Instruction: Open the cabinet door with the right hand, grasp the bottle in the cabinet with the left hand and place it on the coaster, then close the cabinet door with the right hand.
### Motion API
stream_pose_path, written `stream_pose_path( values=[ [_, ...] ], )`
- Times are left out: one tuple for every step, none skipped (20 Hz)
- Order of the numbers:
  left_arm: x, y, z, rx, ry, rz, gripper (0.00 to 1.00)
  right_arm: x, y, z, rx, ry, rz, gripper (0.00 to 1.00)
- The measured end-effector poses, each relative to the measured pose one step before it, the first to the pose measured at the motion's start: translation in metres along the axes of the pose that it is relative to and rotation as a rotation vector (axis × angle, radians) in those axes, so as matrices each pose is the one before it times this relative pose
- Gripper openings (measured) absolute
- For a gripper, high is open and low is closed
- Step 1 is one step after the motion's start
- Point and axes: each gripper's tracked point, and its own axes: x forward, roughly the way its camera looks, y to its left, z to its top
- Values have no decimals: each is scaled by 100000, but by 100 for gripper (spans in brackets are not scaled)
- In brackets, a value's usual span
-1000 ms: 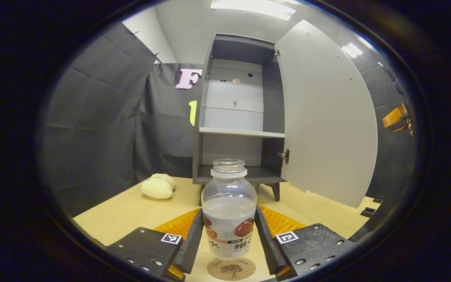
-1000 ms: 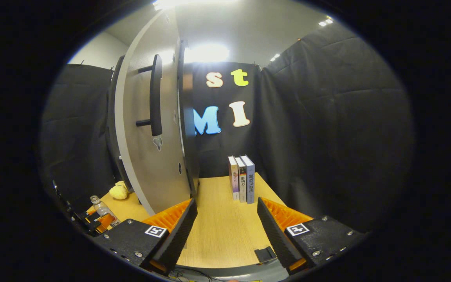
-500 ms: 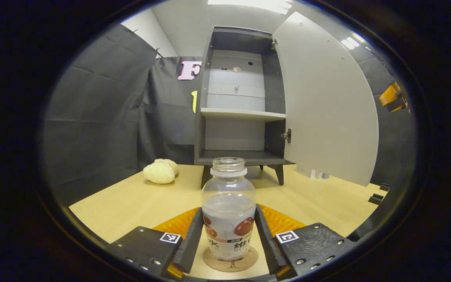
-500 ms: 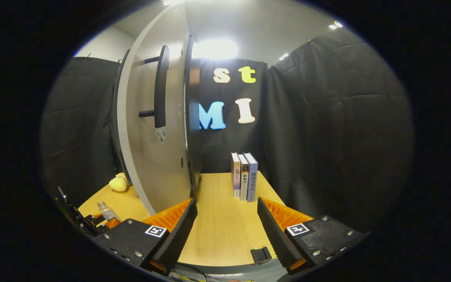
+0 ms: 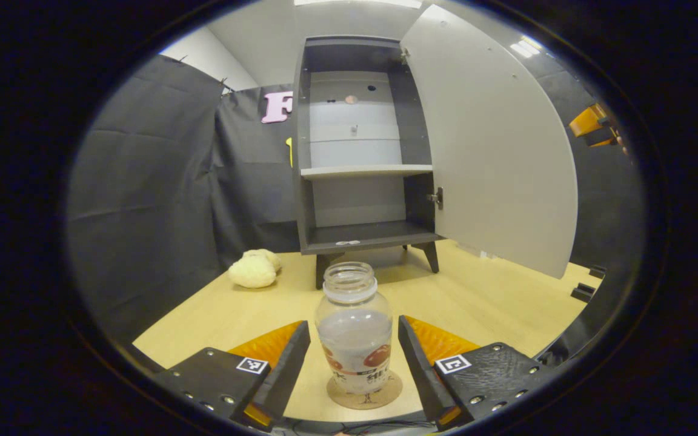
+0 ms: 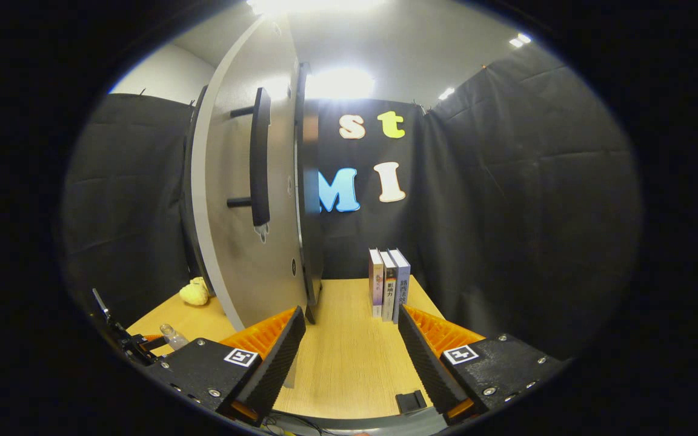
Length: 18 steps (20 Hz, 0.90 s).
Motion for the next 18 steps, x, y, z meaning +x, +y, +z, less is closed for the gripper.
stream_pose_path(
  values=[
    [-466, -21, 1369, -256, -982, -15, 84, 60, -202, 984, 441, -1821, -163, 95],
    [-649, 177, 1577, -450, -1163, 462, 84, -13, -217, 990, 763, -1904, -188, 95],
    [-807, 263, 1682, -713, -1460, 280, 88, 77, -178, 1051, 748, -2092, -319, 97],
    [-532, 298, 1599, -944, -1546, 360, 88, 62, -309, 1059, 784, -2171, -1279, 93],
    [-420, 357, 1525, -638, -1186, 492, 86, 72, -256, 967, 767, -1832, -1871, 93],
    [-343, 607, 1532, -271, -560, 1232, 84, -95, 138, 757, 722, -1289, -1141, 95],
    [-484, 820, 1448, -695, -1037, 1895, 84, 59, 454, 810, 578, -1161, -402, 92],
    [-215, 1008, 1390, -984, -809, 1974, 84, -27, 516, 788, -162, -1380, -74, 94],
    [-263, 988, 1192, -1059, -318, 2259, 87, 13, 254, 897, -1147, -1525, -1130, 92],
    [-204, 988, 1155, -1207, -289, 1390, 87, -16, -76, 963, -1580, -1964, -2230, 94],
    [-225, 1003, 1321, -1205, -959, 959, 88, 89, -98, 875, -1848, -2212, -2916, 94],
    [-91, 1074, 1384, -976, -1496, 1181, 84, 109, -301, 824, -1782, -2389, -4379, 95],
    [-63, 1227, 1185, -510, -1134, 1088, 84, 122, -263, 637, -1394, -1645, -4681, 95],
    [9, 1200, 1012, 100, -1140, 792, 88, -64, 143, 313, -647, -930, -3450, 95],
    [-28, 1183, 988, 578, -1493, 635, 88, 9, 532, 286, -255, -561, -1424, 94],
    [23, 1218, 850, 707, -1351, 1057, 84, 99, 718, 54, -545, 431, -581, 94],
    [21, 1127, 540, 285, -996, 1008, 88, 96, 409, -2, -611, 465, -897, 94],
    [53, 1006, 424, -224, -662, 511, 87, -4, 355, 170, -342, 217, -705, 95]
  ],
)
